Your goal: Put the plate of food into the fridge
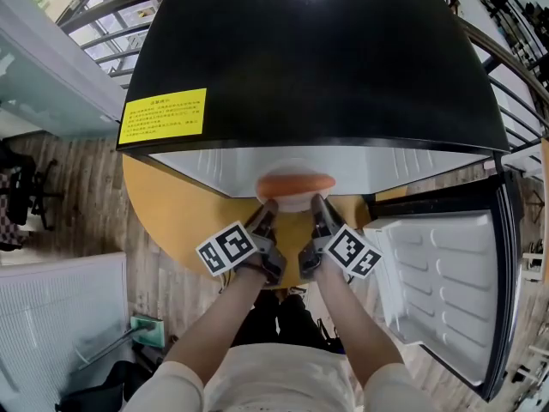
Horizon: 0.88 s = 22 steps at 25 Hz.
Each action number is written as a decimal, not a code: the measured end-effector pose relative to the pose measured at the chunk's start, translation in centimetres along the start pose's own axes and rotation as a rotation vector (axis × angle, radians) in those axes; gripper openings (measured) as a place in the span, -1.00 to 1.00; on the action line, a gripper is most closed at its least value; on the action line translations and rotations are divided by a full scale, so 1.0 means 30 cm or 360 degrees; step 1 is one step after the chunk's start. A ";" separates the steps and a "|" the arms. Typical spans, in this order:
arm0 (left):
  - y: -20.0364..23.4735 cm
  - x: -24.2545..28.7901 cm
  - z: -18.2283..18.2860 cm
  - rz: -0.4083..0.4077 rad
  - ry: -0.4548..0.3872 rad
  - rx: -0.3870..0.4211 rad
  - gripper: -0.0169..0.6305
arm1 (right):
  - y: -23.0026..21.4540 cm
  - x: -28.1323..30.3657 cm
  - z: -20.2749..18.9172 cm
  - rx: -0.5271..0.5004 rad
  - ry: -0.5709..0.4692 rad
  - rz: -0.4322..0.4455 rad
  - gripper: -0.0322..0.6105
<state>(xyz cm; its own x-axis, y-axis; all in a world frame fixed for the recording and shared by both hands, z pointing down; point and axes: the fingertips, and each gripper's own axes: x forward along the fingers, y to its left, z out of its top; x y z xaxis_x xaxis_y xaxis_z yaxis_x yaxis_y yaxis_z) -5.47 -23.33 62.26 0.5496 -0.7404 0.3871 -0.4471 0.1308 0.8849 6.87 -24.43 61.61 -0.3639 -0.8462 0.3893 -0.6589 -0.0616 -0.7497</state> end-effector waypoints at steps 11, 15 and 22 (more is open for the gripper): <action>0.046 0.110 0.031 0.0031 0.0002 -0.0029 -0.75 | -0.058 0.094 0.021 -0.0014 -0.0003 -0.0050 -0.67; 0.049 0.151 0.043 0.0032 0.0007 -0.0009 -0.75 | -0.076 0.124 0.039 -0.0030 -0.0013 -0.0063 -0.67; 0.080 0.193 0.042 0.0064 0.0004 -0.0030 -0.75 | -0.109 0.160 0.041 -0.0036 -0.0003 -0.0094 -0.67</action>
<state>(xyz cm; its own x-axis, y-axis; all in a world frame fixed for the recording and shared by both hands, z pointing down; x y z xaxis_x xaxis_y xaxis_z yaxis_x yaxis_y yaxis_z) -4.24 -28.14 66.30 0.5330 -0.7327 0.4231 -0.4554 0.1730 0.8733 8.09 -28.95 65.27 -0.3225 -0.8423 0.4318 -0.6938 -0.0999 -0.7132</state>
